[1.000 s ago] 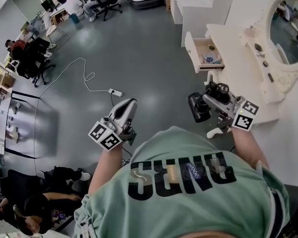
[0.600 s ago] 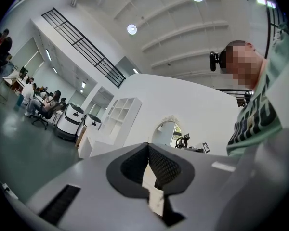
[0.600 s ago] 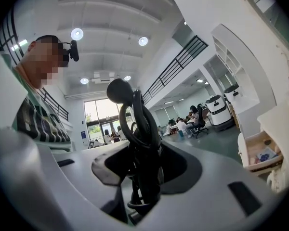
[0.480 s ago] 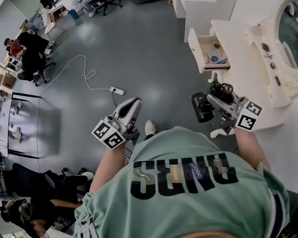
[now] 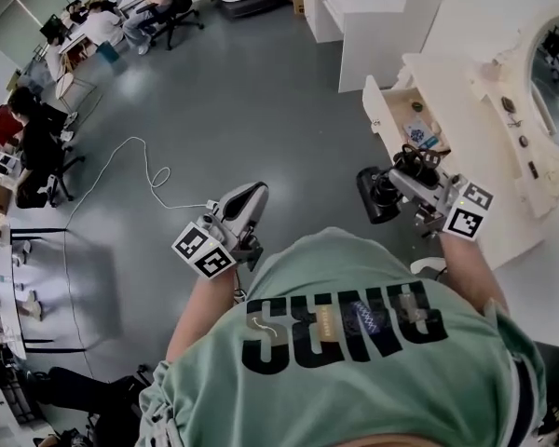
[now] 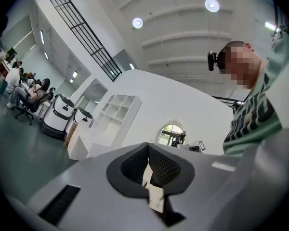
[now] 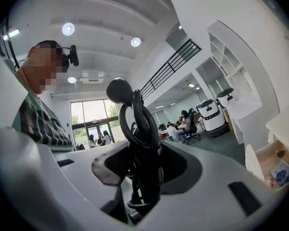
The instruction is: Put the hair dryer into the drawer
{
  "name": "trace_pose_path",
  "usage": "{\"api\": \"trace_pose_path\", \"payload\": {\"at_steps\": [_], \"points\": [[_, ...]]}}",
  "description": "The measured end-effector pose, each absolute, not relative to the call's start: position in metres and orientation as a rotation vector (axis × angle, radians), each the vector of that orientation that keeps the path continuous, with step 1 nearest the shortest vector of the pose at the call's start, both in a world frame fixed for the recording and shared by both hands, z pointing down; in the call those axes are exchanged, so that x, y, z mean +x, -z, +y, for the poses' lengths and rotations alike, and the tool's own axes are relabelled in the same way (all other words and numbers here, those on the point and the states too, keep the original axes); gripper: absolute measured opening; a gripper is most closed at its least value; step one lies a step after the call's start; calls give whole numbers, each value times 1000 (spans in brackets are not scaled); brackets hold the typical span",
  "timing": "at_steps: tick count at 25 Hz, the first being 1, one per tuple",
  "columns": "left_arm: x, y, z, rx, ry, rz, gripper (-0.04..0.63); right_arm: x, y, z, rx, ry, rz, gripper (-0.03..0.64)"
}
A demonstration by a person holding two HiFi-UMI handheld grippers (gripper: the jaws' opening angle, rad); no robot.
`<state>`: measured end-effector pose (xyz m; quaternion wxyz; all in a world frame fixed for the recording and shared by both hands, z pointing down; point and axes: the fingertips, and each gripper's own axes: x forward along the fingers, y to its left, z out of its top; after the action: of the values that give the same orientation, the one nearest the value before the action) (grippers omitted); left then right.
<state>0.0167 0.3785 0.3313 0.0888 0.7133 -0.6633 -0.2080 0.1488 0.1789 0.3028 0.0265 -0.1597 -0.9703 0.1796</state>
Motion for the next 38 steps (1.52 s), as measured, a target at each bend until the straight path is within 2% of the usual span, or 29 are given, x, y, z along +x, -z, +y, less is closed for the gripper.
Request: {"api": "trace_pose_path", "payload": {"at_steps": [7, 14, 26, 30, 34, 38], "points": [[-91, -331, 352, 2191, 587, -1870, 11, 49, -293, 168, -404, -558, -3032, 155], [-148, -347, 309, 2128, 589, -1881, 11, -11, -311, 119, -417, -590, -2987, 156], [-239, -351, 157, 1843, 560, -2224, 11, -163, -330, -47, -864, -552, -2845, 155], [-280, -344, 164, 1722, 591, -2324, 9, -222, -329, -28, -1015, -413, -2767, 155], [-325, -356, 209, 1658, 562, -2380, 9, -287, -334, 19, -1085, -421, -2724, 155], [-338, -363, 225, 1625, 557, -2412, 9, -302, -338, 33, -1113, -455, -2720, 155]]}}
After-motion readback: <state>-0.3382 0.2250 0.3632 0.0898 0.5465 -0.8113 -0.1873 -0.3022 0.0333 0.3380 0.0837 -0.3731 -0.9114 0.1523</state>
